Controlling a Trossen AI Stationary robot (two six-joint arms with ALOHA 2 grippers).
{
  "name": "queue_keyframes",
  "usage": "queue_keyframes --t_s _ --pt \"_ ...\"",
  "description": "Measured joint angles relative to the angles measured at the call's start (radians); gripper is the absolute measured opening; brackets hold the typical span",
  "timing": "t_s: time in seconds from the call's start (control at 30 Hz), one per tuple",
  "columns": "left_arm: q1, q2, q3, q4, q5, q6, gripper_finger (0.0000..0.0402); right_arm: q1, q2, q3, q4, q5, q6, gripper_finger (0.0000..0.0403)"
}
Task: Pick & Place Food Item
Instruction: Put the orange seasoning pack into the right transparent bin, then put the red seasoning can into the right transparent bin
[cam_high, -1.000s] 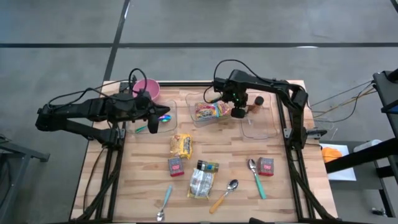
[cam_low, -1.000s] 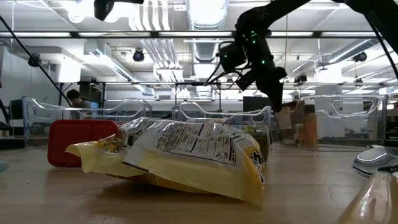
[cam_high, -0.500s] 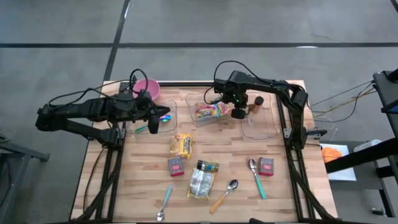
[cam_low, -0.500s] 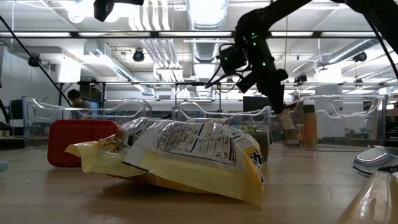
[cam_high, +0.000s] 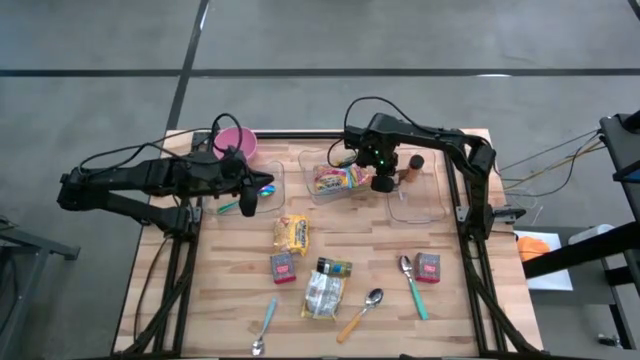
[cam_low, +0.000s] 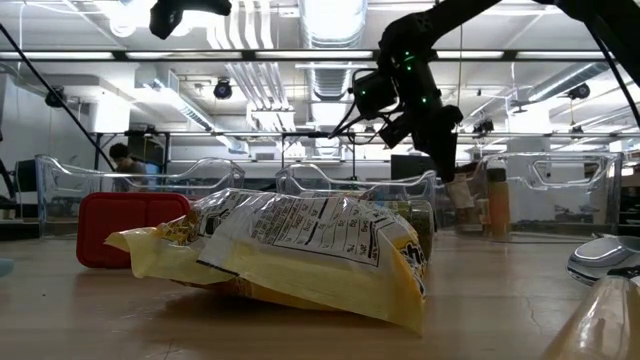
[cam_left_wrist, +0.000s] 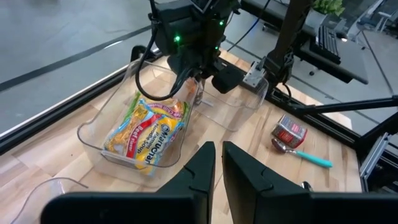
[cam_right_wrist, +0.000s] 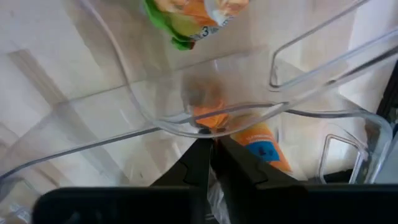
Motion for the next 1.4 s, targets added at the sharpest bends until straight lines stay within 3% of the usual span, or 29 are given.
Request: queue_keyframes --t_s 0.43,0.83,1.1,1.4 --pt "0.000 0.000 0.000 -0.001 0.000 0.000 0.0041 0.002 -0.005 0.000 -0.034 -0.002 0.046 0.0185" --pt "0.000 0.000 0.000 0.032 0.012 -0.020 0.0040 0.034 -0.240 0.000 -0.046 -0.002 0.212 0.0206" --pt "0.001 0.000 -0.015 0.042 0.048 -0.019 0.0040 0.241 -0.447 -0.002 -0.029 -0.005 0.437 0.0206" --pt "0.003 0.001 -0.042 0.033 0.047 -0.067 0.0040 0.560 -0.479 -0.014 -0.068 0.081 0.970 0.0206"
